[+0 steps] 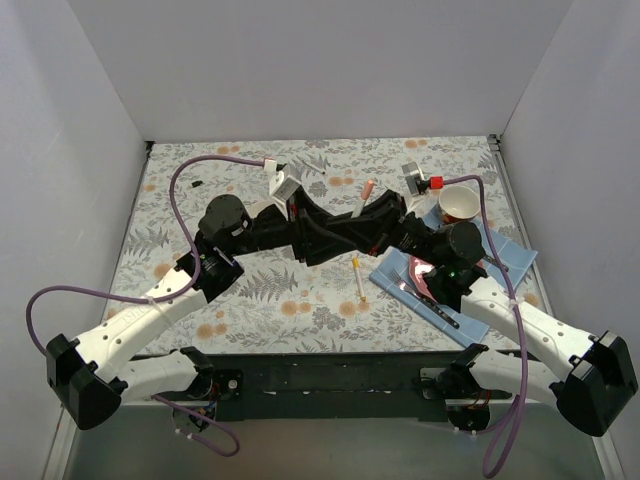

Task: Insert the pens into the pen caps
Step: Push the cap all the way onto the barrel until it clicks

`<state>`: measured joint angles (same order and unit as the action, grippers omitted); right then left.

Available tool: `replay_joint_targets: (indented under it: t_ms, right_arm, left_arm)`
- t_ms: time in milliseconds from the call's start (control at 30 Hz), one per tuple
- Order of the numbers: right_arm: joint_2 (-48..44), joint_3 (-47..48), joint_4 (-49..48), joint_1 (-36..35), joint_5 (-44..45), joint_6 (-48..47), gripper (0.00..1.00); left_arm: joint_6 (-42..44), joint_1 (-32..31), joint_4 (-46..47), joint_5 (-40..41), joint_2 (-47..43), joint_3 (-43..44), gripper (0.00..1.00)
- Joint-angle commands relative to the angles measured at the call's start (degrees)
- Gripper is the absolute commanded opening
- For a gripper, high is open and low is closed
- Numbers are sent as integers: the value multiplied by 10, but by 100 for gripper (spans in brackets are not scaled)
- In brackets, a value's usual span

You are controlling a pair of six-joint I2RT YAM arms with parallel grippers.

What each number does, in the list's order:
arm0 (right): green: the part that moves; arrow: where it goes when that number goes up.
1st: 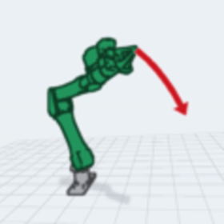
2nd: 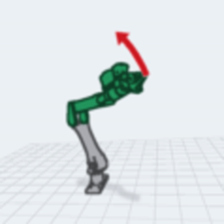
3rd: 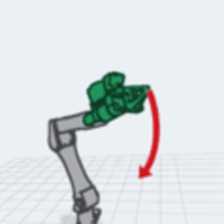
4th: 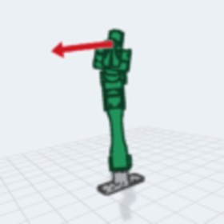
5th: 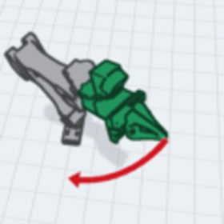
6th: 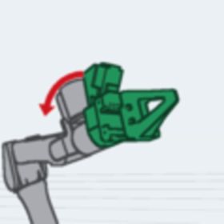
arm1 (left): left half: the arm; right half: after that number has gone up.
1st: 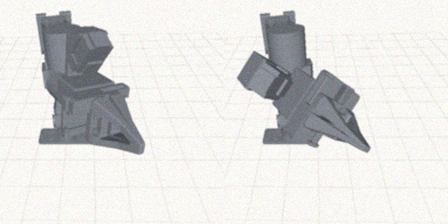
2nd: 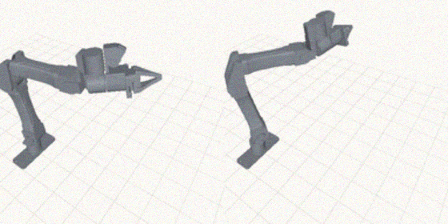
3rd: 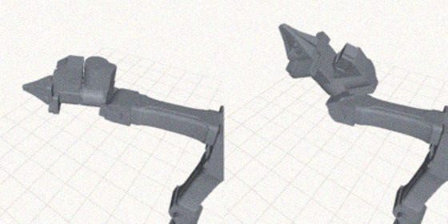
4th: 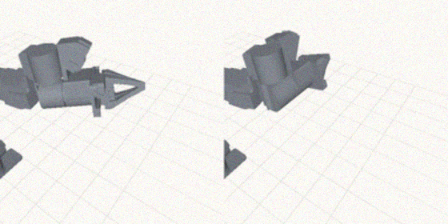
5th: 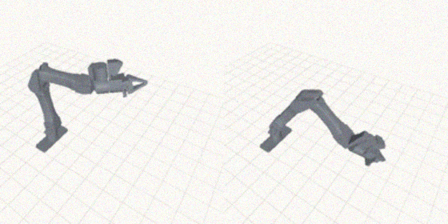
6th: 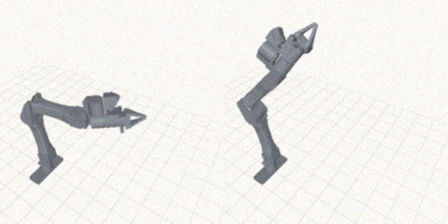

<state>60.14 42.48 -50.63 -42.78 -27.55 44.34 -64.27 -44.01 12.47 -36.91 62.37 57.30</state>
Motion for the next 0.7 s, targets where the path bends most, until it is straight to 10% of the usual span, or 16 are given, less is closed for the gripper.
replay_joint_targets:
  t_ms: [0,233,433,667]
  right_arm:
    - [-9,9,-56,-5,21,10,1]
    - [-10,6,-56,-5,37,9,1]
    - [-23,34,-3,-5,58,-29,1]
    - [-22,50,25,-5,49,-47,1]
  left_arm:
    - [0,-4,17,-15,6,-9,39]
    - [1,-4,14,-15,14,-17,33]
    - [5,-4,7,2,-22,-37,66]
    - [13,-4,-12,22,-57,-34,73]
